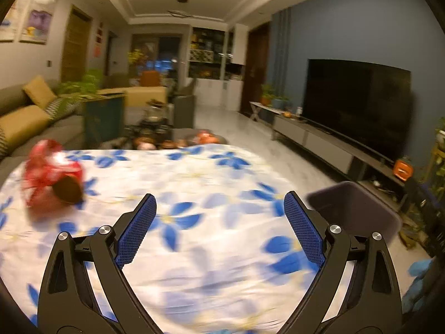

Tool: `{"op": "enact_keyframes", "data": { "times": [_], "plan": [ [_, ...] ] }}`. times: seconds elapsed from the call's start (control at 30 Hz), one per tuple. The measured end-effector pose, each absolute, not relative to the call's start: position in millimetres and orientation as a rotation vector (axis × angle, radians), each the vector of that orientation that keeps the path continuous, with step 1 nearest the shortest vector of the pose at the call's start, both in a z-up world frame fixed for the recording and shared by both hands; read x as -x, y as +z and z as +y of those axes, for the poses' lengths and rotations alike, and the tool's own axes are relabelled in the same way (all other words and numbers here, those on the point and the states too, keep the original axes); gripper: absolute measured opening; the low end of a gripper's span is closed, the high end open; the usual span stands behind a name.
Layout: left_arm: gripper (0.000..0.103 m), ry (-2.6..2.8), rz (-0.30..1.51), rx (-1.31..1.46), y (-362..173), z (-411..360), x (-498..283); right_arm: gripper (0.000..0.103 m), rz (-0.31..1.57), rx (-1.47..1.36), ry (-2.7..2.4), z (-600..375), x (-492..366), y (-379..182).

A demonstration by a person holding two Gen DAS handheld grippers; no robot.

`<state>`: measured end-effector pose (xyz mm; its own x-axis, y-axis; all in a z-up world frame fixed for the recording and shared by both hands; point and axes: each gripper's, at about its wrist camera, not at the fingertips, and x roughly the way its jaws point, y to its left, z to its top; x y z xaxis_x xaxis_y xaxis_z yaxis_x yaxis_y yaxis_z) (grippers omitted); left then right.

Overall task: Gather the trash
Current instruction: 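Move both open tools back over the red wrapper on the table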

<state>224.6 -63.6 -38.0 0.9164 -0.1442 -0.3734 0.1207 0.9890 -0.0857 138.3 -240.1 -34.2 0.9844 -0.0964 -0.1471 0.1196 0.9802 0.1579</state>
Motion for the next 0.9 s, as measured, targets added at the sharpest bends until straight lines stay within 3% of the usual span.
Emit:
{"op": "enact_keyframes", "data": {
  "times": [0.47,0.9],
  "plan": [
    [0.091,0.239,0.385,0.116,-54.3,124.5,-213.5,0.073,0.183,-0.139,0.1,-130.8,-172.0,-32.9],
    [0.091,0.309,0.44,0.206,-65.3,213.4,-249.4,0.073,0.207,-0.086,0.253,-38.8,-201.0,-28.2]
  ]
}}
